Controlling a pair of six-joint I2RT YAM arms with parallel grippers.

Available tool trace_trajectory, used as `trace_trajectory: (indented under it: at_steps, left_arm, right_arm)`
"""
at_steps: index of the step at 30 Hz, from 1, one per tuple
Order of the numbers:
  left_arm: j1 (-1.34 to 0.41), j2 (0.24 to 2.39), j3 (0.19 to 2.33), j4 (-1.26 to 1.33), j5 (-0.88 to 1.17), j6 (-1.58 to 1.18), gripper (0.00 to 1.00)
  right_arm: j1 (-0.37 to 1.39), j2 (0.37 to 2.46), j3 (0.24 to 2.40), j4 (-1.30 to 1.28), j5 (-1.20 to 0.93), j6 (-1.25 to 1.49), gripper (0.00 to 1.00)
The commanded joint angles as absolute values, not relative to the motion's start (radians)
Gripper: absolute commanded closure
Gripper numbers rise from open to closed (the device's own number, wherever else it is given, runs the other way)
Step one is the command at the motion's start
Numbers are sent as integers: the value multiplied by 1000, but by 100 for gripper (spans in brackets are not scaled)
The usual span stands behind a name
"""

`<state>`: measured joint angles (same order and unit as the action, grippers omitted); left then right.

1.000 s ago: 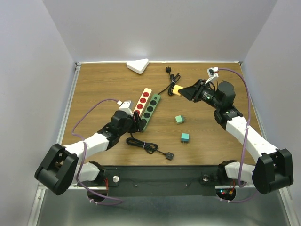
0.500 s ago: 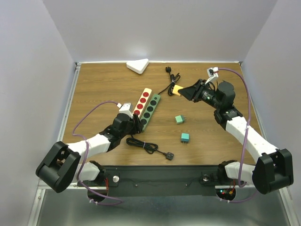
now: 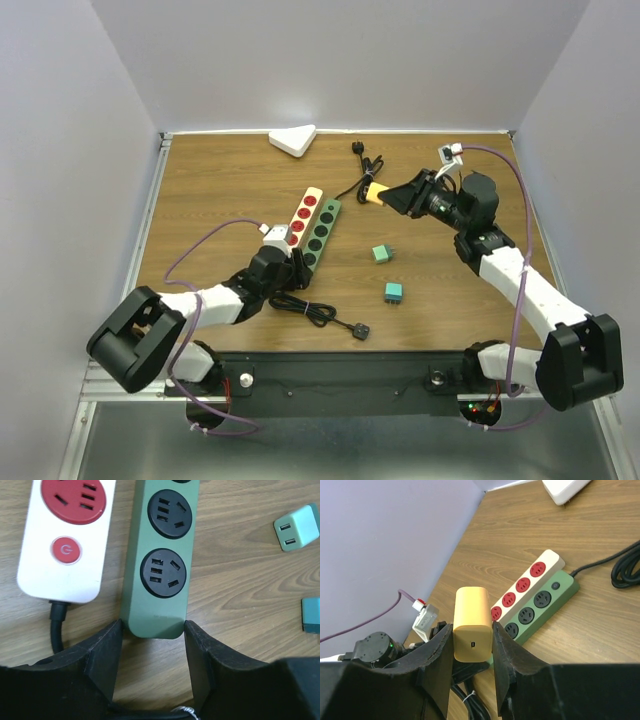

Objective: Insert the plug

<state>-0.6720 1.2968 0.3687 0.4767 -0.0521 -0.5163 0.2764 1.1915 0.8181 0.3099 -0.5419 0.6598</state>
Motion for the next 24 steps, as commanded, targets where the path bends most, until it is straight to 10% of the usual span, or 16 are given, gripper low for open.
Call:
trace_trajectory:
  at_steps: [1, 24]
  left_arm:
    - [-724, 1366, 410, 577, 32, -532, 39]
    - [-939, 1352, 494, 599, -29, -571, 37]
  right_arm:
    - [282, 1207, 837, 267, -516, 641, 100]
    - [347, 1634, 1316, -396, -347, 342, 99]
